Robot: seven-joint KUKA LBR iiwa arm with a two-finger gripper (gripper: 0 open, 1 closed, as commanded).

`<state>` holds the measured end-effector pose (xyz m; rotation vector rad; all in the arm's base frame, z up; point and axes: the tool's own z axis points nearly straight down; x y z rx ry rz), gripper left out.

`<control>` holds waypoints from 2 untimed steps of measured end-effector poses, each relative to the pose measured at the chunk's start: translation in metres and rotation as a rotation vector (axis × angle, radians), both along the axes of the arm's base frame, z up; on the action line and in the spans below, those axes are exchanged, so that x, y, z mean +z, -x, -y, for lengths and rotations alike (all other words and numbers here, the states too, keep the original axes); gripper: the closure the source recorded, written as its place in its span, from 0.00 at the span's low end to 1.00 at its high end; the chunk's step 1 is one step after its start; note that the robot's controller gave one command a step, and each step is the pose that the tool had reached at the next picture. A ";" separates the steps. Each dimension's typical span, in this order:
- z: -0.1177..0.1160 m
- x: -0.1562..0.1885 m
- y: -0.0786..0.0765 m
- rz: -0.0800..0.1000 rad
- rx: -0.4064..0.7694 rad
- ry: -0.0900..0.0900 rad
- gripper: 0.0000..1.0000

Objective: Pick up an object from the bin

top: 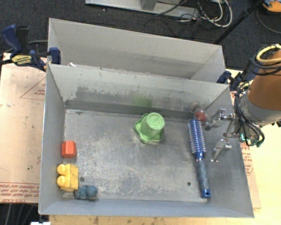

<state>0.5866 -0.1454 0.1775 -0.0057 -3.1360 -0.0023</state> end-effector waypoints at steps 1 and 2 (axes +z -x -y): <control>0.000 -0.045 -0.064 0.009 0.672 -0.001 0.00; -0.005 -0.034 -0.070 0.012 1.291 -0.006 0.00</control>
Offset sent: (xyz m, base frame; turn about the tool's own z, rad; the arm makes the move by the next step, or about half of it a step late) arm 0.0629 -0.0016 -0.0438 -0.6744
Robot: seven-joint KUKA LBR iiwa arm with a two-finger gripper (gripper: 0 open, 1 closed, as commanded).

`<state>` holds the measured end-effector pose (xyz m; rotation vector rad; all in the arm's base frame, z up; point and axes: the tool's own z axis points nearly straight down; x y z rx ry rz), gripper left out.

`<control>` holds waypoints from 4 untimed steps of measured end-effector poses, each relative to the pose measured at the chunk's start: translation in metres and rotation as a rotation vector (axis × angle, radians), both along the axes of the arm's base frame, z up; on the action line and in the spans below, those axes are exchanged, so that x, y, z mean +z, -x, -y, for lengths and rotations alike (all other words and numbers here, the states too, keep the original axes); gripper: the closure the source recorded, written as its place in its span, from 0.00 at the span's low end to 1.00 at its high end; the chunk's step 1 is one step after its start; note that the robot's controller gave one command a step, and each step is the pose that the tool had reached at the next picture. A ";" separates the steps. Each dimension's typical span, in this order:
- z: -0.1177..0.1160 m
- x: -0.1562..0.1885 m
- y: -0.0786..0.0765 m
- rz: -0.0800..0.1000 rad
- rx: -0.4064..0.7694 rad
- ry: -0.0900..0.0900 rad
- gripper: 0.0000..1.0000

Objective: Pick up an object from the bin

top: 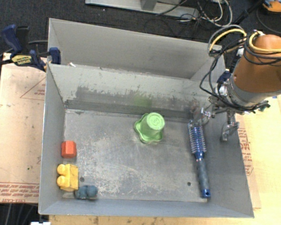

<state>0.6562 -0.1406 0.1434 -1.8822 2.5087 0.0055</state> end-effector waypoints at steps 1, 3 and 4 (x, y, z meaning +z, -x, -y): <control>-0.009 -0.008 0.009 0.002 0.554 -0.015 0.00; -0.034 -0.068 0.029 0.022 1.334 -0.004 0.00; -0.034 -0.067 0.027 0.031 1.331 -0.001 1.00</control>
Offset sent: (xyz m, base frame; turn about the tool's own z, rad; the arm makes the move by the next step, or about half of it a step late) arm -0.0103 -0.0031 -0.0093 -0.5542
